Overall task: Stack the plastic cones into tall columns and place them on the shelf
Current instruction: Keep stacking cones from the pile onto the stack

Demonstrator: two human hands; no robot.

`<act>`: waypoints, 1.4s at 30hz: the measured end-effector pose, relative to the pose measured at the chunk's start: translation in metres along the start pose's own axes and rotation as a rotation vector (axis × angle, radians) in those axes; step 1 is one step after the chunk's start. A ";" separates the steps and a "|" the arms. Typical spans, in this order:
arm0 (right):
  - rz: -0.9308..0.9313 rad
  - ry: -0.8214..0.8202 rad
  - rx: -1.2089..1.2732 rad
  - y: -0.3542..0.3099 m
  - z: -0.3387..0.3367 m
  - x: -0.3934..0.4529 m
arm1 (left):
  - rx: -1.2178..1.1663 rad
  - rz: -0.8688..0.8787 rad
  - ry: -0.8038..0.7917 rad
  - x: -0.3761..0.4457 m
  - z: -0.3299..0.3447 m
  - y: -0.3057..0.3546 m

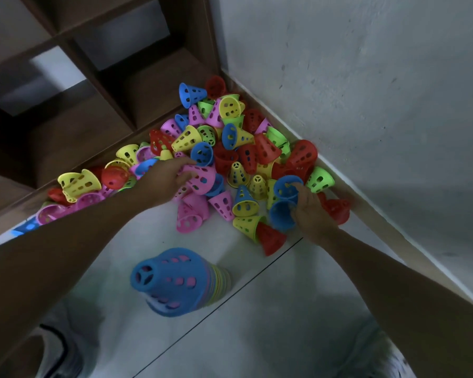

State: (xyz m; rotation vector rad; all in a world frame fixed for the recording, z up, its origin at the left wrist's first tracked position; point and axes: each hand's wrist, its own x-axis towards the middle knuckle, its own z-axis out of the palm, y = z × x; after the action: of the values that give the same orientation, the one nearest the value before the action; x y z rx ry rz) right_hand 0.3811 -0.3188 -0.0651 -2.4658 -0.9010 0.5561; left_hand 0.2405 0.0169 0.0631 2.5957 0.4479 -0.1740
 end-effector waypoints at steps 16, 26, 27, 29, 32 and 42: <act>0.007 0.353 0.451 -0.088 -0.070 -0.006 | 0.103 0.087 0.083 -0.068 -0.117 0.057; -0.157 0.399 0.370 -0.208 -0.208 -0.032 | -0.006 0.162 0.235 -0.142 -0.208 0.116; -0.164 0.388 0.374 -0.217 -0.217 -0.041 | -0.045 0.173 0.226 -0.151 -0.213 0.124; -0.174 0.361 0.377 -0.231 -0.228 -0.063 | -0.102 0.200 0.201 -0.168 -0.221 0.136; -0.157 0.346 0.416 -0.246 -0.235 -0.097 | -0.100 0.230 0.110 -0.192 -0.228 0.151; 0.075 0.356 0.672 -0.275 -0.225 -0.137 | 0.235 0.304 -0.069 -0.221 -0.214 0.162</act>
State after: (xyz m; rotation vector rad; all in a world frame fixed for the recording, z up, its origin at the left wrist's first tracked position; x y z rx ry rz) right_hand 0.2637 -0.2860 0.2957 -1.8977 -0.3903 0.3480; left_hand 0.0979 -0.0730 0.3672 2.8366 0.0040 -0.2211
